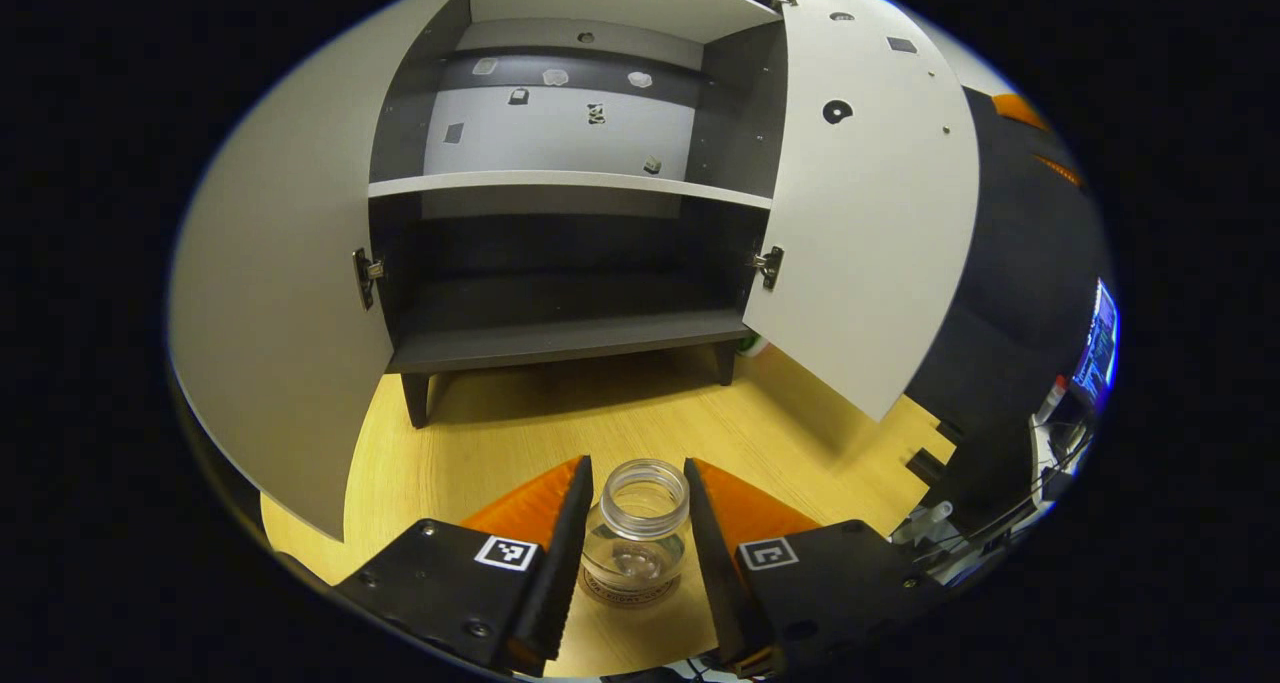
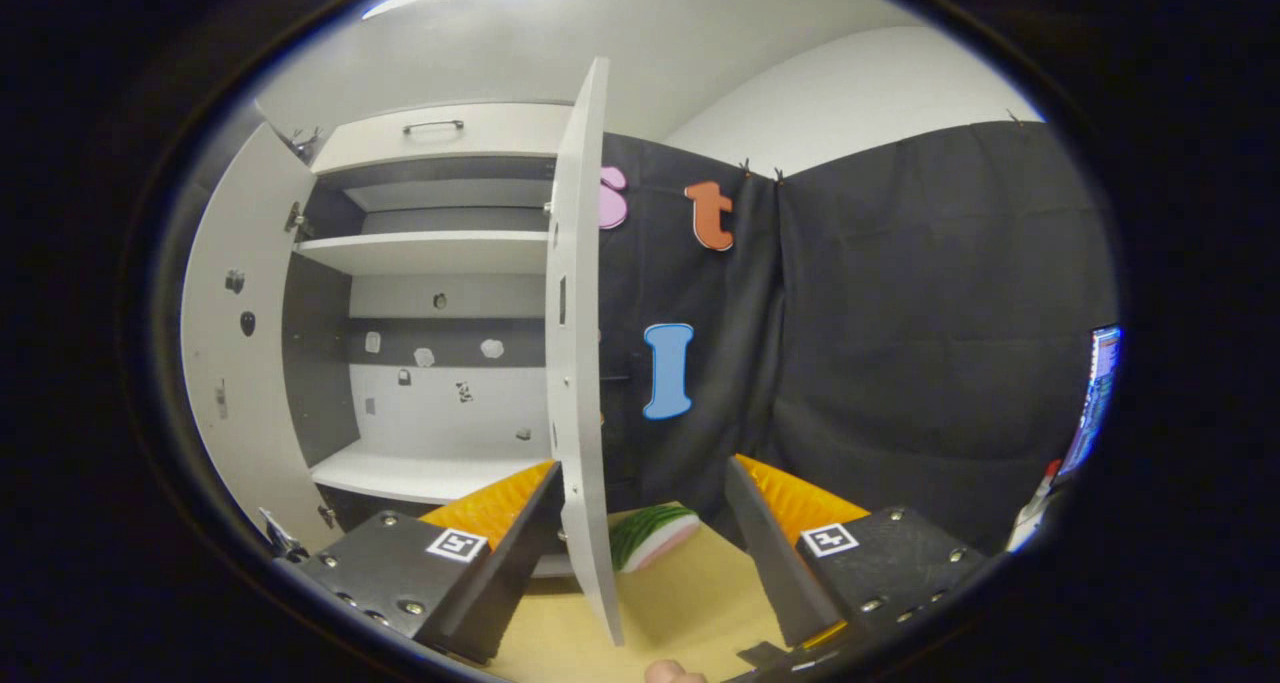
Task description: Grasp the bottle in the cabinet with the left hand and place it on the coaster, then close the right door with the right hand and the left door with the left hand.
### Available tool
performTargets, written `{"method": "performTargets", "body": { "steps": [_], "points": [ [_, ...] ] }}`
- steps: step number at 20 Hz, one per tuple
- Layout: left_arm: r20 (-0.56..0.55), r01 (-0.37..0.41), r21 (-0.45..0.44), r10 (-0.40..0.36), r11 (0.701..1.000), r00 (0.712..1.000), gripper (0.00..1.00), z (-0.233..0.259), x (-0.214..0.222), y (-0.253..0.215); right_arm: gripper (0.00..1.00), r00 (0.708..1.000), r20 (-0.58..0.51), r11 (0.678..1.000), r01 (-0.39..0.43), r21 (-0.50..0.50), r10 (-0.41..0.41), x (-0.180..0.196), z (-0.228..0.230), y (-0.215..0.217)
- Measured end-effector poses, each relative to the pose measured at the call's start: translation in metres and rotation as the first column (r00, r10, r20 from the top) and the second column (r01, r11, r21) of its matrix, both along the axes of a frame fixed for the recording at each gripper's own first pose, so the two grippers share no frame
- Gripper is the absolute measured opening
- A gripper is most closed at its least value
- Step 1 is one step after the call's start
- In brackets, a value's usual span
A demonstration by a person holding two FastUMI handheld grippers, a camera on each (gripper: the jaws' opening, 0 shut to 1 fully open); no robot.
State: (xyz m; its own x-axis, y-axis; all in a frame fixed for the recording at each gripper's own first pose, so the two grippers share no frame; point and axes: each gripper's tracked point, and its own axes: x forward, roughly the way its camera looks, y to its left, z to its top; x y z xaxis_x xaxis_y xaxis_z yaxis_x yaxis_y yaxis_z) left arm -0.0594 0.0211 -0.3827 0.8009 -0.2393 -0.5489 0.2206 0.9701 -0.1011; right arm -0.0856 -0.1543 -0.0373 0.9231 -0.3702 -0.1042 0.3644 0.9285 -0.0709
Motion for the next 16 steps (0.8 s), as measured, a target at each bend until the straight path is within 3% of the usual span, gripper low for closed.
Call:
{"method": "performTargets", "body": {
  "steps": [5, 6, 9, 16],
  "points": [
    [-0.014, -0.011, -0.01, 0.011, 1.0, 1.0, 0.64, 0.001, -0.004, -0.003, 0.96, 1.0, 0.011, 1.0, 0.009, 0.021, -0.009, -0.001, 0.004, -0.005],
    [-0.008, -0.007, -0.009, 0.007, 1.0, 1.0, 0.69, 0.002, -0.005, -0.006, 0.96, 1.0, 0.016, 1.0, 0.013, 0.017, -0.013, -0.001, 0.006, -0.007],
    [0.021, -0.004, 0.014, 0.004, 1.0, 1.0, 1.0, 0.011, -0.006, -0.008, 0.96, 1.0, 0.018, 1.0, 0.023, 0.01, -0.023, -0.003, 0.007, -0.014],
    [0.114, -0.066, 0.028, 0.063, 0.997, 0.991, 0.98, 0.07, 0.0, 0.0, 0.96, 0.999, 0.035, 1.0, 0.017, 0.01, -0.017, -0.002, 0.008, -0.024]
  ]
}}
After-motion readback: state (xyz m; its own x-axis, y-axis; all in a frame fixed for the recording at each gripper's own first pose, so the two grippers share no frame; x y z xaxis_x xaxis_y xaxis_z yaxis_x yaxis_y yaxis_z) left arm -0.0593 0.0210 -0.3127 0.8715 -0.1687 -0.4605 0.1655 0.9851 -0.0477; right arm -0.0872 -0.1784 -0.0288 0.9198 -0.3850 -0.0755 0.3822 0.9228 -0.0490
